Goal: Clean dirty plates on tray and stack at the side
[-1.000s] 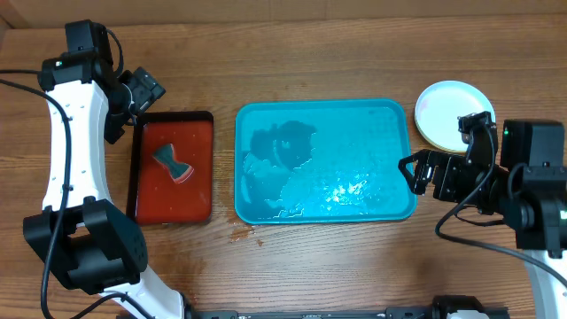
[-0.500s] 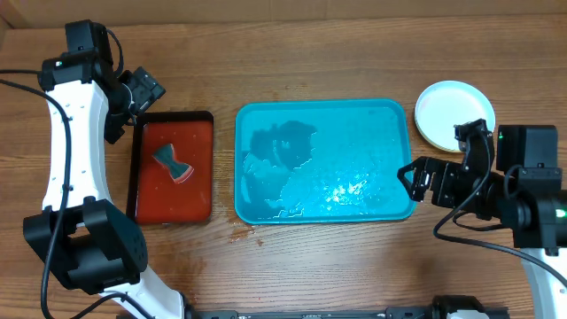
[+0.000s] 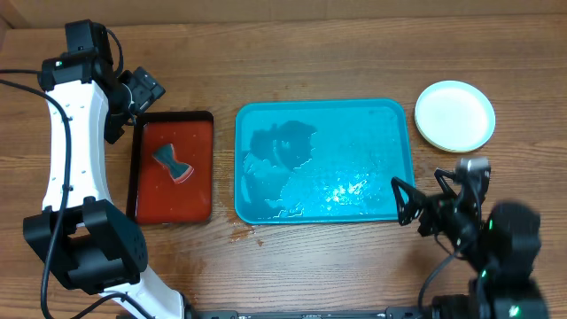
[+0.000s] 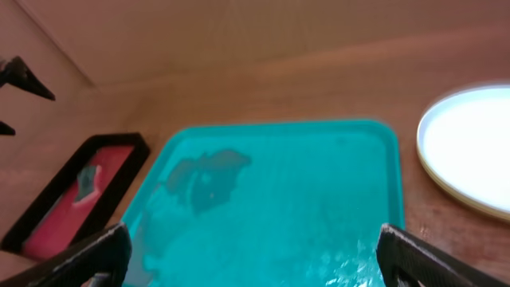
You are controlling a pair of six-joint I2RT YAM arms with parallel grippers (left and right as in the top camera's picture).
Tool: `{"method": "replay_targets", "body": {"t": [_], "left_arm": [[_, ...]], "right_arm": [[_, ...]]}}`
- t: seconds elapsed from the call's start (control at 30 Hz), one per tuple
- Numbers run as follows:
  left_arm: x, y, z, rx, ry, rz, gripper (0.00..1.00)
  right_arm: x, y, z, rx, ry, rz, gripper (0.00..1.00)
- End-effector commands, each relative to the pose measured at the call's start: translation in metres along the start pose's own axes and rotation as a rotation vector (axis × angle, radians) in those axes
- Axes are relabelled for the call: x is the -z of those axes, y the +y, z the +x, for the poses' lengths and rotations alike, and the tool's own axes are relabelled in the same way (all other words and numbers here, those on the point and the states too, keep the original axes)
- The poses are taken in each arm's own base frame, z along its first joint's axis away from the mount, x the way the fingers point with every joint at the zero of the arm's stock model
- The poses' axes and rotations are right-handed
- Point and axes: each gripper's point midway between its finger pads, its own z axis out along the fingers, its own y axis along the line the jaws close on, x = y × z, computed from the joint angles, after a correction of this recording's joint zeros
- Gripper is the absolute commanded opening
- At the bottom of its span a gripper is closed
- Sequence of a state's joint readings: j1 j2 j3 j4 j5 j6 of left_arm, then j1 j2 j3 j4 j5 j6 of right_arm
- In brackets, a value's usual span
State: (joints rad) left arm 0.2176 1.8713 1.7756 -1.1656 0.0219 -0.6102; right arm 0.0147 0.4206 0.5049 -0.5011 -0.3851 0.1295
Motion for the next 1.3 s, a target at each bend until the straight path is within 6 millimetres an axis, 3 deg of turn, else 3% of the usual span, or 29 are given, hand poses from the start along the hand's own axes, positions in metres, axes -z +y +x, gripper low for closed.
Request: {"method": "replay_targets", "body": {"t": [0.0, 0.2, 0.8, 0.97, 1.17, 1.27], "left_arm": [[-0.001, -0.001, -0.001, -0.014, -0.003, -0.005, 1.00], [-0.001, -0.001, -0.001, -0.013, -0.003, -0.005, 1.00], [-0.001, -0.001, -0.001, -0.014, -0.003, -0.005, 1.00], [-0.001, -0.001, -0.001, -0.013, -0.003, -0.005, 1.00], [-0.001, -0.001, -0.001, -0.013, -0.003, -0.005, 1.00], [-0.001, -0.001, -0.002, -0.013, -0.003, -0.004, 1.00]], "right_arm": [[0.003, -0.004, 0.009, 0.049, -0.109, 0.000, 1.00], [0.003, -0.011, 0.007, 0.117, -0.300, 0.017, 1.00], [0.008, -0.040, -0.005, 0.135, -0.545, 0.150, 1.00], [0.008, -0.048, -0.003, 0.120, -0.536, 0.193, 1.00], [-0.007, -0.062, 0.032, 0.085, -0.377, 0.230, 1.00], [-0.006, -0.064, 0.031, 0.087, -0.384, 0.243, 1.00]]}}
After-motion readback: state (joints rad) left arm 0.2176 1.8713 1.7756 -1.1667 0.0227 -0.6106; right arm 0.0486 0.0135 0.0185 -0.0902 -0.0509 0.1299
